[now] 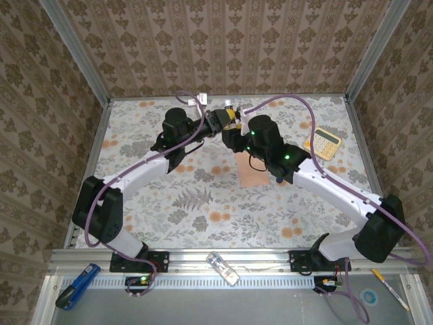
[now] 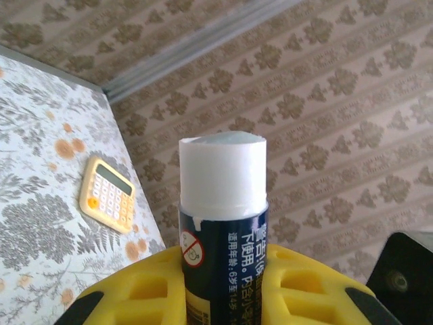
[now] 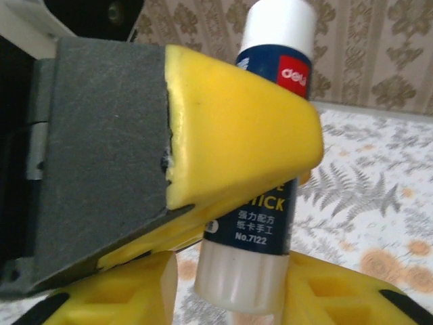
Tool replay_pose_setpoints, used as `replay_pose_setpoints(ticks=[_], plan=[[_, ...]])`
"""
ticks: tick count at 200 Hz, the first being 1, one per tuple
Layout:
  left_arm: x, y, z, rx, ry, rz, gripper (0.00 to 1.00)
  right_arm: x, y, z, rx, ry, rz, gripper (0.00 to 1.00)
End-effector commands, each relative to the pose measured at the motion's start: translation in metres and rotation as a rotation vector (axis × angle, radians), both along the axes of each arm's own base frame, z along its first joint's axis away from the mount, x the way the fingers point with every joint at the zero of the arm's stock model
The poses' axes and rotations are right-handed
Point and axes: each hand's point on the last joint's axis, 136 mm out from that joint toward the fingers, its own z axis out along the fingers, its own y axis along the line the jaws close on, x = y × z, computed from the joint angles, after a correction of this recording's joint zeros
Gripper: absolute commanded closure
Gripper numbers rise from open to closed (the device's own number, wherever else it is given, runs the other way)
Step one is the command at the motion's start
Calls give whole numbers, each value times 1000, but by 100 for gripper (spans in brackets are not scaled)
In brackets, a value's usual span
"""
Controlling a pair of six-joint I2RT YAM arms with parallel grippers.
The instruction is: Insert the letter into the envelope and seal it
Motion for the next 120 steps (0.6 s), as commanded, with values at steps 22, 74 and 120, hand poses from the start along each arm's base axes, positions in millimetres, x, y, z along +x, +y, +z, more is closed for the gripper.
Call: replay_pose_setpoints(ticks=[22, 74, 120], plan=[[-23, -4, 3, 34, -134, -173, 100, -45, -2, 41, 253, 64, 280, 41], [-24, 7, -12, 110, -243, -263, 100, -66, -49, 44, 276, 161, 278, 29], [-40, 15, -65, 383, -396, -327, 100, -29, -125, -34, 243, 485, -167, 21]])
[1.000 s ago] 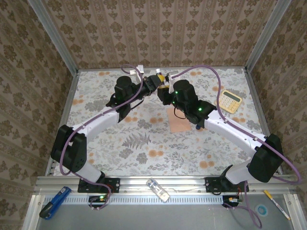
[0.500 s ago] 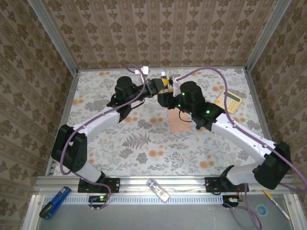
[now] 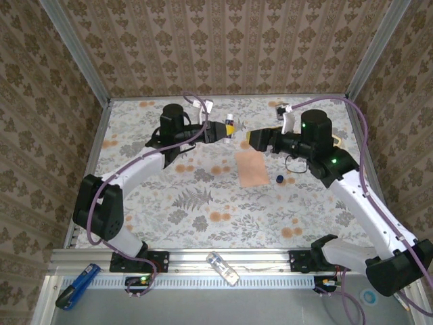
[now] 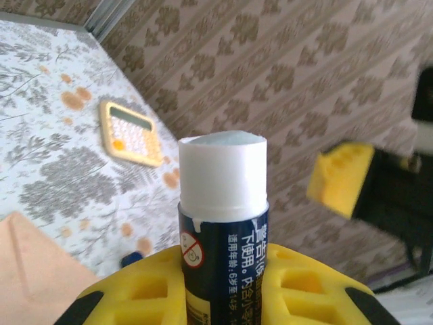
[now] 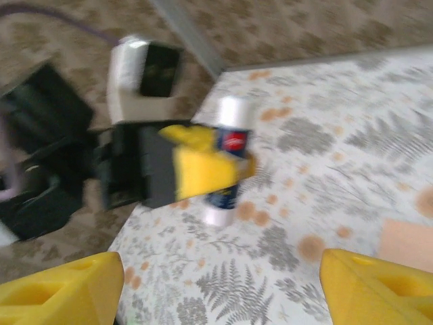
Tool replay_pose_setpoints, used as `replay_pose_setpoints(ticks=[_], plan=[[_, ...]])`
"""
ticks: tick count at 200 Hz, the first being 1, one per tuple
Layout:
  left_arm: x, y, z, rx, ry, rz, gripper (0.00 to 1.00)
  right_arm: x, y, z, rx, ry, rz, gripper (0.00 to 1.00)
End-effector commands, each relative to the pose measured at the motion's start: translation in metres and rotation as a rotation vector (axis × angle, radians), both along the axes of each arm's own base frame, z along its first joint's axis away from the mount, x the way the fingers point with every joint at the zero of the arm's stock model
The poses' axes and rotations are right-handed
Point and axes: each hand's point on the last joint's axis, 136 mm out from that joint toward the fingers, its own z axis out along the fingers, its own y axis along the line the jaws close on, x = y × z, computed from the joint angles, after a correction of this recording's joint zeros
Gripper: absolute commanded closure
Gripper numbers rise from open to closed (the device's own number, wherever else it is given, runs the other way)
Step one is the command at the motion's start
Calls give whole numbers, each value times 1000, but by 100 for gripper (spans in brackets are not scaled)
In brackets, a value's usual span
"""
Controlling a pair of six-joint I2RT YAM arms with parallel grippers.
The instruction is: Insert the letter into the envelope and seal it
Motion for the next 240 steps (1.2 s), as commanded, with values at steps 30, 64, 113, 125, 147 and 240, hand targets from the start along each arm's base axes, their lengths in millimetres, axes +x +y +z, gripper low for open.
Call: replay_pose_setpoints(ticks=[30, 64, 113, 125, 147, 240], plan=[[-20, 15, -53, 337, -359, -7, 100, 14, -59, -98, -111, 416, -283, 20], [-27, 18, -72, 433, -480, 25, 100, 15, -84, -136, -271, 508, -376, 19], [-35, 17, -89, 547, -616, 45, 96, 8, -103, -179, -406, 630, -432, 21], [-37, 16, -90, 560, -644, 49, 96, 7, -105, -192, -428, 663, -432, 23], [-40, 15, -91, 581, -694, 52, 96, 6, -108, -205, -458, 692, -435, 26], [-58, 9, -105, 591, -765, -11, 93, -1, -116, -247, -559, 787, -418, 35]])
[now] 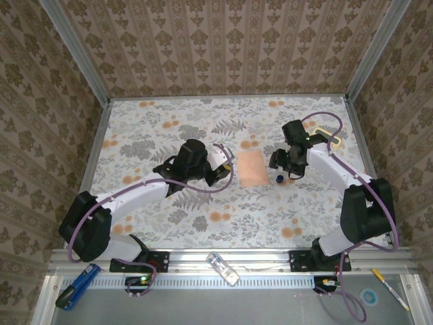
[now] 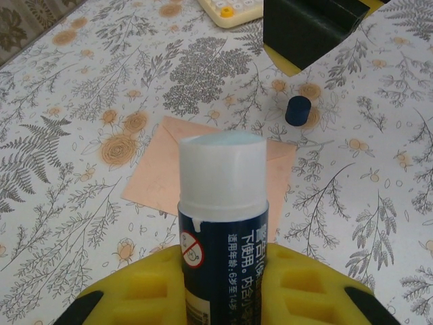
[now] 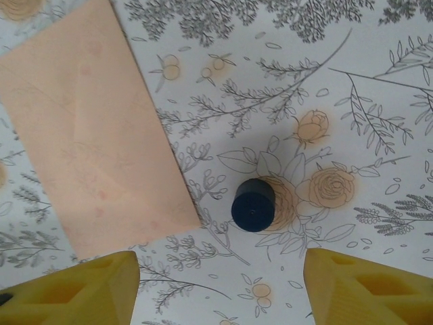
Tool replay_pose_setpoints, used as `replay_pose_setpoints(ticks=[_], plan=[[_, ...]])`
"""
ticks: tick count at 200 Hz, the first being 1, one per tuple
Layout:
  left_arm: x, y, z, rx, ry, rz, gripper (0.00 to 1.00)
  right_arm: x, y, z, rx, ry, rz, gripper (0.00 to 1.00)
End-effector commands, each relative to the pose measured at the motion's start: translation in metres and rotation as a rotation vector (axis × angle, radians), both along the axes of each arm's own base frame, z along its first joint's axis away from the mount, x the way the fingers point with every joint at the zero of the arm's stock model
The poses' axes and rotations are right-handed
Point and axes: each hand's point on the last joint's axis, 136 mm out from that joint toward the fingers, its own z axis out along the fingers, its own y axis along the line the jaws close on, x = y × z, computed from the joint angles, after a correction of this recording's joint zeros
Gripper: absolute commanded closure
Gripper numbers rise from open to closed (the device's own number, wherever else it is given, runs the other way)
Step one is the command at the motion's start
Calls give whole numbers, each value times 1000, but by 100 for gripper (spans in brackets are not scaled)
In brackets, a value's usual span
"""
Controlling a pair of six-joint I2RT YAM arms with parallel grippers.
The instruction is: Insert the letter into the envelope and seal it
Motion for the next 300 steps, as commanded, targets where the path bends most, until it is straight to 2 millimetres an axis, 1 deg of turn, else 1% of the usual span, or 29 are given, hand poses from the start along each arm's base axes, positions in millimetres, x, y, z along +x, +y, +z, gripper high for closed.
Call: replay_pose_setpoints(ticks=[1, 85, 129, 167, 195, 277, 300], plan=[[-4, -4, 10, -15, -51, -33, 93, -7, -10, -17, -54, 56, 0, 35], [-7, -6, 1, -10, 2, -39, 94, -15, -14, -48, -91, 141, 11, 43], [-5, -8, -2, -8, 11, -31, 95, -20, -15, -62, -102, 187, 21, 48], [-4, -9, -3, -6, 21, -29, 95, -17, -14, -62, -103, 172, 21, 51], [-3, -9, -5, -4, 26, -26, 96, -16, -13, -66, -103, 180, 28, 53], [-3, -10, -6, -1, 33, -25, 96, -6, -10, -67, -107, 160, 36, 56], [-3, -10, -5, -3, 32, -26, 96, -4, -9, -69, -109, 165, 40, 59]])
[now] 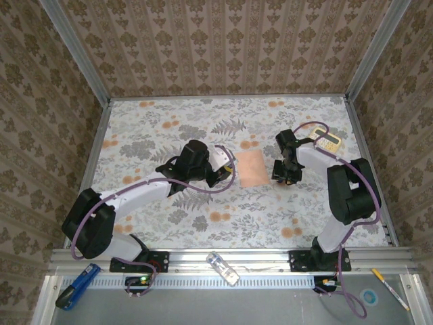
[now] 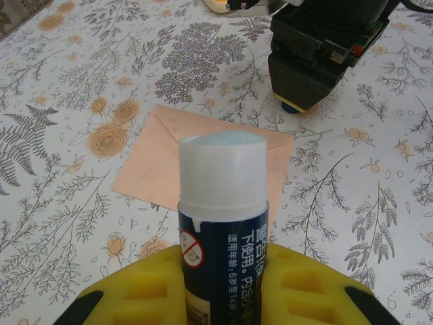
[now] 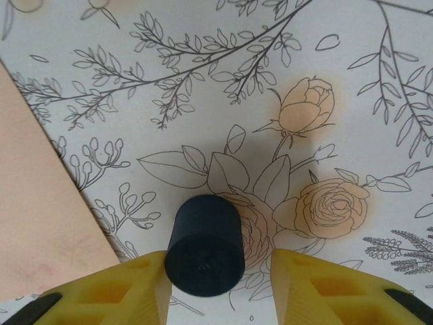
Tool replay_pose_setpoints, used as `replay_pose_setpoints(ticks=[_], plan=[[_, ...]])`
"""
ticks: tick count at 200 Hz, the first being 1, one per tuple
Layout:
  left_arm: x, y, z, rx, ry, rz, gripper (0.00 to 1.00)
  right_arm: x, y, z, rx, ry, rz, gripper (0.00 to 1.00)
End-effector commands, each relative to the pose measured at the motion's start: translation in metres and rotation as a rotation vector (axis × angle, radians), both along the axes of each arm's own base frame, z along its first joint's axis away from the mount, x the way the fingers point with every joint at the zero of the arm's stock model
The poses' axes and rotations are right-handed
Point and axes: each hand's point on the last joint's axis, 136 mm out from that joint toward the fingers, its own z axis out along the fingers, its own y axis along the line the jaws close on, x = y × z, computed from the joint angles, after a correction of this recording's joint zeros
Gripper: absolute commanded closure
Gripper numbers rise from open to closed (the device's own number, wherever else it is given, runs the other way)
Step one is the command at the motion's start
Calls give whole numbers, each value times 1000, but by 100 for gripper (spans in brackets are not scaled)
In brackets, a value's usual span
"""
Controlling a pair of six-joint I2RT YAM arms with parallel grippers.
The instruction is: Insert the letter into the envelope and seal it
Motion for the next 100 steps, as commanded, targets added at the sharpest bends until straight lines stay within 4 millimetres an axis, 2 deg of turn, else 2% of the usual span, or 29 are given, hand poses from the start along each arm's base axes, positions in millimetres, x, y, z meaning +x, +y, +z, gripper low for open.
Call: replay_pose_setpoints(ticks=[1, 100], plan=[[-2, -7, 7, -23, 7, -18, 96, 8, -1, 0, -30, -12, 18, 59], [-1, -9, 6, -18, 13, -21, 96, 15, 0, 4, -74, -27, 46, 59]])
